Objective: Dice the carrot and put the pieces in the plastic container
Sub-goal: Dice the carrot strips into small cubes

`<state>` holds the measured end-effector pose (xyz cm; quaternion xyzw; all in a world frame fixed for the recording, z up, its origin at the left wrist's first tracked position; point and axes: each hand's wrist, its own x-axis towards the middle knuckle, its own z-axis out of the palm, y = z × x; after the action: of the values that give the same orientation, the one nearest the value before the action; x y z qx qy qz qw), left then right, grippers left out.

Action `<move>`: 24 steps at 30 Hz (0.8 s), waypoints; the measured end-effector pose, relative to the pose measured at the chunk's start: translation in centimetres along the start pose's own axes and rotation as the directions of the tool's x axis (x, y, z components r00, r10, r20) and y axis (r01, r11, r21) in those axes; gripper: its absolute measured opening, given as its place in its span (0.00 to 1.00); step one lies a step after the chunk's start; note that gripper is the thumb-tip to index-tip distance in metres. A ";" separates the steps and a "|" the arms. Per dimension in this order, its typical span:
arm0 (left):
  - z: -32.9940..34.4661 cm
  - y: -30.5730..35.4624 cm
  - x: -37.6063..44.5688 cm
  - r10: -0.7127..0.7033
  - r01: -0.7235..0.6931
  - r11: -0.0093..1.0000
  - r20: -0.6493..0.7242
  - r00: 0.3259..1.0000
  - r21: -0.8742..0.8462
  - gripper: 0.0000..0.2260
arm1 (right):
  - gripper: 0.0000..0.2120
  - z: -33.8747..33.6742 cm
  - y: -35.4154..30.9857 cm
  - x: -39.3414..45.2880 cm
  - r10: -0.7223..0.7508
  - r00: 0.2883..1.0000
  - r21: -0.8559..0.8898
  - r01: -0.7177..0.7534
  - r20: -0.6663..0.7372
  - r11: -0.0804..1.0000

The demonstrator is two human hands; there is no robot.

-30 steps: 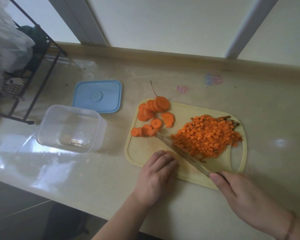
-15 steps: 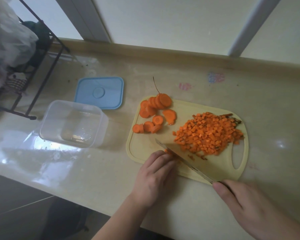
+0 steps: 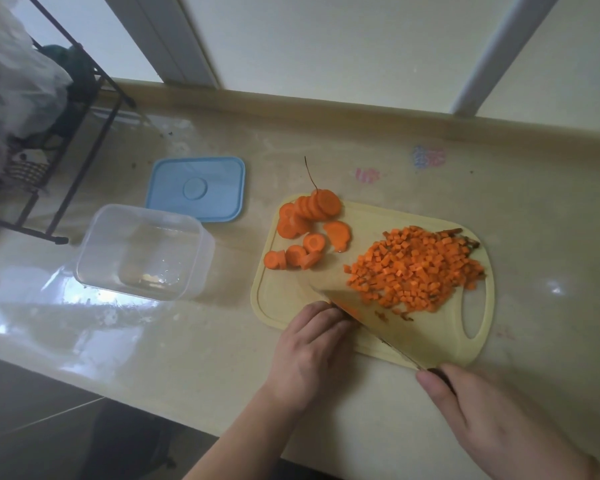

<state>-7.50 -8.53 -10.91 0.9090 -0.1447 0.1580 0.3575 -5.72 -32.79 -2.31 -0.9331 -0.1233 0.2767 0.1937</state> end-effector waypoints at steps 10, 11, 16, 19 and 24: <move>-0.1 0.4 0.6 -0.032 0.030 0.999 -0.053 0.998 -0.040 0.06 | 0.35 0.3 -1.2 0.4 -0.034 0.999 -0.028 0.034 -0.014 0.999; -0.2 0.5 0.7 -0.046 0.042 0.998 -0.058 0.997 -0.053 0.05 | 0.33 0.5 -1.5 0.9 -0.049 0.998 -0.018 0.048 -0.025 0.999; -0.4 0.1 0.6 -0.066 0.064 0.995 -0.030 0.997 -0.080 0.05 | 0.34 1.1 -1.6 2.4 -0.134 0.983 0.003 0.136 -0.123 0.991; -0.2 0.1 0.4 -0.044 0.040 0.996 -0.059 0.997 -0.075 0.04 | 0.37 0.5 0.8 2.3 -0.107 0.985 0.072 0.117 -0.133 0.991; -0.2 0.3 0.3 -0.025 0.015 0.996 -0.110 0.994 -0.092 0.05 | 0.40 -0.3 2.9 2.3 -0.102 0.988 0.172 0.121 -0.120 0.978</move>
<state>-7.39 -8.64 -10.44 0.8830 -0.1226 0.1980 0.4075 -3.31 -34.68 -4.46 -0.9174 -0.1393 0.2234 0.2983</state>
